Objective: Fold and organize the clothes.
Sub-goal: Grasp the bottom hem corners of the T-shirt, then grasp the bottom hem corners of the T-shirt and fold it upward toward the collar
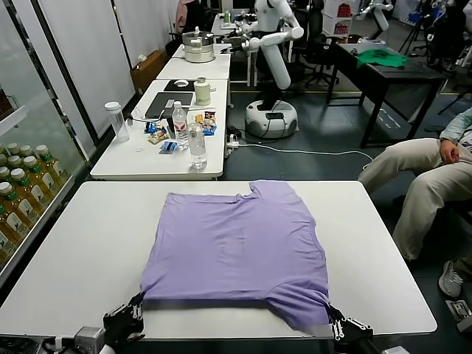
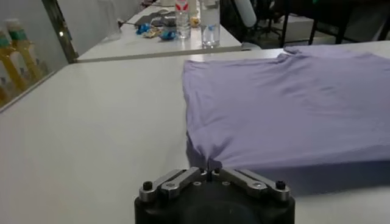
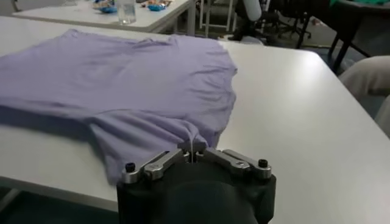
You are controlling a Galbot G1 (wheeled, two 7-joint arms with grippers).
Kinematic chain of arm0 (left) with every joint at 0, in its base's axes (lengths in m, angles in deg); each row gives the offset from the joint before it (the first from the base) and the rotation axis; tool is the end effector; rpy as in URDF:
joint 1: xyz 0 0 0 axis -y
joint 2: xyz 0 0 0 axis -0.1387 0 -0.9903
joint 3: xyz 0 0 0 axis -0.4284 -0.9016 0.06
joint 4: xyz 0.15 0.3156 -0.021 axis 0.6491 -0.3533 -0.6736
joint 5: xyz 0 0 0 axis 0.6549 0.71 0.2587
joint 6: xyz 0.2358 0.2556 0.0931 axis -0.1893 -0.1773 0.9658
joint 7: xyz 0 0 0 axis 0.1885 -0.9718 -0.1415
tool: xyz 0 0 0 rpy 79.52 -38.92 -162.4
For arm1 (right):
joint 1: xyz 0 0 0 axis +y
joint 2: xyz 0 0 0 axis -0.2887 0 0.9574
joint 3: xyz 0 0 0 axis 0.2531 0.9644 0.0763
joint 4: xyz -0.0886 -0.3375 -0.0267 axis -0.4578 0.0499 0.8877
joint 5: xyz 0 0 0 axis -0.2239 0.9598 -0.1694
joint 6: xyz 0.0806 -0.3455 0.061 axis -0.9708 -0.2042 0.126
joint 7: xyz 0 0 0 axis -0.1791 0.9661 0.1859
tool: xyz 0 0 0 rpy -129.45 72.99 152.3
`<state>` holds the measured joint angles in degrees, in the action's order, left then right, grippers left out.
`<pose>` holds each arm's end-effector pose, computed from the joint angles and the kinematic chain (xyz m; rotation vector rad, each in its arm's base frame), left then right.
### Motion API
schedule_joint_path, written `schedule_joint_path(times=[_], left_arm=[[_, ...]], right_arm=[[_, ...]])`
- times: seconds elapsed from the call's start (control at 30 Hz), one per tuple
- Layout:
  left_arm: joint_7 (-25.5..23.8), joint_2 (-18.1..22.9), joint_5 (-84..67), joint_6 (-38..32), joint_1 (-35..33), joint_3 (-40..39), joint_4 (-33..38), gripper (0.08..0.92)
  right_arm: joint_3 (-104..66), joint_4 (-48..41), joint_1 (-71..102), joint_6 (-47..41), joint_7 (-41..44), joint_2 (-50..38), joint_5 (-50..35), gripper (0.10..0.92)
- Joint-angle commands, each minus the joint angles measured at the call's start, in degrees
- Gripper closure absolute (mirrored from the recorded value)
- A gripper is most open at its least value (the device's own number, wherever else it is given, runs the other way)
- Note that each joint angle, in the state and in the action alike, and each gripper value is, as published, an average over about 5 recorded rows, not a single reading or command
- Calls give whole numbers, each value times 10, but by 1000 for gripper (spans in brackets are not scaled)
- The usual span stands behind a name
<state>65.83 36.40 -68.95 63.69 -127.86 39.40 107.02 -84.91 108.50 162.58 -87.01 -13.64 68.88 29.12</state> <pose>0.1233 0.0679 -0.2513 -0.0496 -2.5834 -0.1465 0.0916 -0.0639 -0.2182 0.3812 -2.6411 0.1109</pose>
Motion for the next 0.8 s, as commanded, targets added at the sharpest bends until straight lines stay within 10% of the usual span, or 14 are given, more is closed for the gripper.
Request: schedule_joint_path(times=[0.03,0.3,0.8], left_arm=[[39,-21,10,-48,-109,27,55,915],[1,-16,-47,-1,128,20,-47,915],[-64,-12,-57,17,245,-6,-143,915]], right_arm=[[-21,45,23,1,2,-7,2,905],[46,-42,-194,-33,-13,1,13,905],[129,-148,-343,-72,-22,14,20,905]])
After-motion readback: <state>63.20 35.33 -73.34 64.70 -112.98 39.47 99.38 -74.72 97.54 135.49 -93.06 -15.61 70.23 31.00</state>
